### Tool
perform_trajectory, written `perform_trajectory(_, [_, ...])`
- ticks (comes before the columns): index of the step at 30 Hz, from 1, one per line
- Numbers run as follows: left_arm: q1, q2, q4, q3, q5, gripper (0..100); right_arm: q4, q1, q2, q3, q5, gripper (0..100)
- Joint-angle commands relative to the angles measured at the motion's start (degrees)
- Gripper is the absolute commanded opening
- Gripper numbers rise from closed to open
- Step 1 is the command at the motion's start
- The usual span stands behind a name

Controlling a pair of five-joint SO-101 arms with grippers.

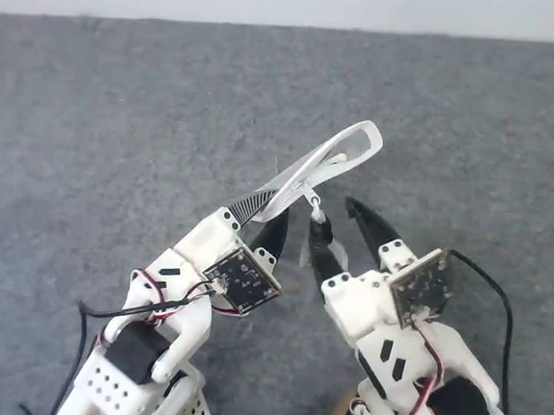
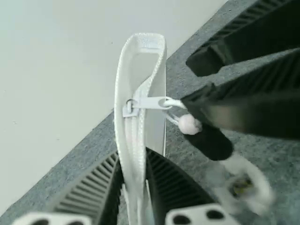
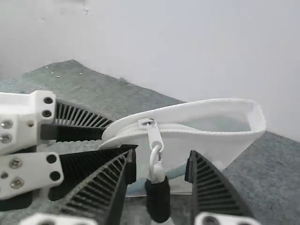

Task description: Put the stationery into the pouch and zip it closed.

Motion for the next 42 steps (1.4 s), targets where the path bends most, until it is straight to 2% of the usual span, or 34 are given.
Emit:
perform_trajectory(1, [-0.6, -0.8, -1.1, -1.3, 0.3, 1, -4.6, -0.7, 2.3, 2.1, 2.3, 16.5])
perform_trajectory(7, [-0.6, -0.8, -1.1, -1.3, 0.3, 1, -14.8, -0.6, 2.3, 10.2, 4.8, 15.7])
perform_trajectory(12, [-0.6, -0.8, -1.1, -1.0, 0.3, 1, -19.2, -0.5, 2.3, 12.4, 4.8, 6.9])
perform_trajectory(20, [-0.6, -0.8, -1.1, -1.0, 0.3, 1, -21.3, -0.5, 2.4, 14.4, 4.9, 8.4])
perform_trajectory(25, [-0.6, -0.8, -1.1, -0.9, 0.3, 1, -23.3, 2.8, 2.4, 14.7, 6.4, 8.0])
perform_trajectory(29, [-0.6, -0.8, -1.0, -0.9, 0.4, 1, -24.4, 4.2, 2.4, 14.5, 6.9, 0.2])
perform_trajectory(42, [-0.6, -0.8, -0.9, -0.9, 0.3, 1, -29.4, 12.4, 2.4, 14.6, 6.3, 0.6])
